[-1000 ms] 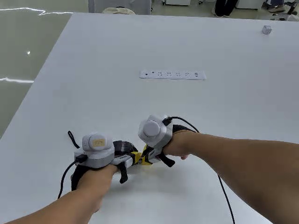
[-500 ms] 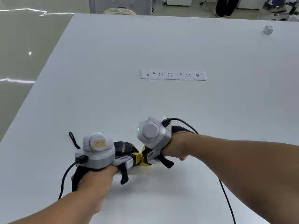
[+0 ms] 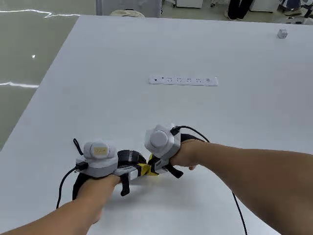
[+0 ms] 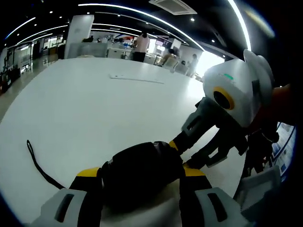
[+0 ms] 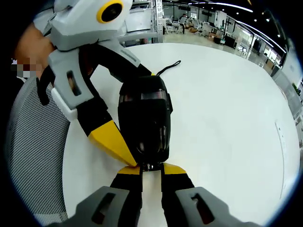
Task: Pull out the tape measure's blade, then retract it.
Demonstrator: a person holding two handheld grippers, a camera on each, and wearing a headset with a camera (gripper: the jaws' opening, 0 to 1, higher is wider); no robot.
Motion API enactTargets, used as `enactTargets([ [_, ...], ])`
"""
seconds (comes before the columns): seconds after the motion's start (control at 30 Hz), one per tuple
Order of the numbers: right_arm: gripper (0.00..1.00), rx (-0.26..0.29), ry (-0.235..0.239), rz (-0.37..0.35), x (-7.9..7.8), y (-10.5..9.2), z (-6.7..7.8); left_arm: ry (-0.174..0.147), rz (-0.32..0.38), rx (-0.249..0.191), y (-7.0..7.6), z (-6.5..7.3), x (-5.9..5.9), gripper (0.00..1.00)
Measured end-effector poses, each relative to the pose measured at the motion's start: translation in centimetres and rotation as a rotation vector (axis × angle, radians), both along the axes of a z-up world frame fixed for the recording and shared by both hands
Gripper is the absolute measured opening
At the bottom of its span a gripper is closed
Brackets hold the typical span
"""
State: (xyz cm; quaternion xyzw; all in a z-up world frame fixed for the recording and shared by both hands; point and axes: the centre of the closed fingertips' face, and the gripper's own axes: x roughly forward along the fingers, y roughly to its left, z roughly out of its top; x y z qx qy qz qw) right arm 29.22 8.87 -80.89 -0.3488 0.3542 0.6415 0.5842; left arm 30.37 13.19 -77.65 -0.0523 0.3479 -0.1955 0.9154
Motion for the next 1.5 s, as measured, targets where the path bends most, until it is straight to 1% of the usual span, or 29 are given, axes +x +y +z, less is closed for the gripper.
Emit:
enactTargets([
  [0.03, 0.14, 0.001, 0.001, 0.0, 0.0, 0.0, 0.0, -0.011, -0.002, 0.013, 0.3, 0.2, -0.2, 0.64],
  [0.07, 0.14, 0.002, 0.002, -0.001, 0.0, 0.0, 0.0, -0.015, 0.001, 0.01, 0.5, 0.3, -0.3, 0.66],
  [0.13, 0.14, 0.007, 0.004, -0.003, 0.1, 0.0, 0.0, -0.039, -0.007, -0.017, 0.6, 0.8, -0.2, 0.7],
  [0.17, 0.14, 0.009, 0.004, -0.005, 0.1, 0.0, 0.0, -0.039, -0.016, -0.016, 0.7, 0.8, -0.2, 0.72],
  [0.3, 0.15, 0.017, -0.001, -0.018, 0.0, 0.1, 0.0, -0.062, -0.058, -0.028, 0.6, 1.4, -0.4, 0.79],
  [0.37, 0.16, 0.031, 0.019, -0.054, -0.1, 0.0, 0.0, -0.069, -0.072, -0.037, 0.6, 1.7, -0.4, 0.81],
  [0.4, 0.16, 0.034, 0.013, -0.049, 0.0, -0.1, 0.0, -0.076, -0.086, -0.026, 0.5, 1.7, -0.4, 0.83],
  [0.43, 0.16, 0.039, 0.007, -0.056, 0.0, -0.1, 0.0, -0.08, -0.109, -0.001, 0.6, 1.8, -0.5, 0.84],
  [0.5, 0.17, 0.039, -0.001, -0.068, -0.1, -0.2, 0.0, -0.094, -0.138, 0.007, 0.5, 2.0, -0.6, 0.89],
  [0.53, 0.2, 0.062, -0.004, -0.076, -0.1, -0.2, 0.4, -0.107, -0.152, 0.012, 0.6, 2.2, -0.7, 0.91],
  [0.57, 0.26, 0.108, 0.01, -0.109, -0.2, 0.3, 0.8, -0.111, -0.154, 0.009, 0.8, 2.3, -0.8, 0.94],
  [0.6, 0.33, 0.128, 0.007, -0.123, 0.0, 0.4, 1.0, -0.114, -0.155, 0.005, 1.0, 2.4, -0.9, 0.95],
  [0.67, 0.44, 0.128, -0.012, -0.131, 0.3, 0.1, 1.4, -0.113, -0.152, -0.004, 1.5, 2.4, -1.0, 0.99],
  [0.7, 0.45, 0.157, -0.023, -0.145, 0.4, 0.1, 2.0, -0.113, -0.142, -0.009, 1.9, 2.5, -1.0, 1.0],
  [0.73, 0.45, 0.167, -0.025, -0.155, 0.5, 0.0, 2.3, -0.113, -0.136, -0.013, 2.2, 2.6, -1.1, 1.0],
  [0.8, 0.5, 0.184, -0.027, -0.18, 0.6, -0.6, 2.7, -0.123, -0.126, -0.022, 2.8, 3.0, -1.1, 1.0],
  [0.83, 0.54, 0.188, -0.032, -0.196, 0.7, -1.0, 2.8, -0.132, -0.125, -0.021, 2.9, 3.4, -1.3, 1.0],
  [0.87, 0.59, 0.197, -0.039, -0.23, 0.8, -1.7, 3.1, -0.15, -0.123, -0.021, 3.3, 3.8, -1.4, 1.0],
  [0.9, 0.62, 0.215, -0.042, -0.25, 0.8, -2.1, 3.3, -0.161, -0.122, -0.024, 3.5, 4.1, -1.4, 1.0],
  [0.93, 0.65, 0.229, -0.044, -0.261, 0.8, -2.7, 3.4, -0.165, -0.123, -0.025, 3.8, 4.3, -1.6, 1.0],
  [1.0, 0.69, 0.226, -0.055, -0.285, 0.6, -4.7, 3.3, -0.175, -0.13, -0.019, 4.4, 4.7, -2.0, 1.0],
  [1.03, 0.7, 0.24, -0.069, -0.325, 0.8, -5.9, 3.5, -0.181, -0.132, -0.018, 4.9, 4.9, -2.2, 1.0],
  [1.07, 0.73, 0.258, -0.068, -0.358, 0.8, -6.6, 3.8, -0.185, -0.134, -0.023, 5.1, 5.0, -2.4, 1.0],
  [1.1, 0.74, 0.276, -0.069, -0.406, 0.9, -7.8, 4.0, -0.187, -0.128, -0.046, 5.5, 5.3, -2.7, 1.0],
  [1.17, 0.78, 0.296, -0.085, -0.458, 1.0, -9.4, 4.3, -0.182, -0.113, -0.068, 6.0, 5.5, -3.0, 1.0],
  [1.23, 0.8, 0.298, -0.105, -0.489, 0.7, -11.4, 4.3, -0.178, -0.104, -0.063, 6.7, 5.5, -3.6, 1.0],
  [1.3, 0.82, 0.305, -0.101, -0.527, 0.1, -13.0, 4.4, -0.173, -0.083, -0.064, 7.5, 5.4, -4.1, 1.0],
  [1.43, 0.85, 0.338, -0.105, -0.604, -0.6, -15.7, 4.9, -0.169, -0.061, -0.075, 8.6, 5.2, -5.3, 1.0],
  [1.5, 0.86, 0.36, -0.116, -0.655, -0.5, -16.8, 5.3, -0.173, -0.057, -0.065, 9.1, 5.1, -5.8, 1.0],
])
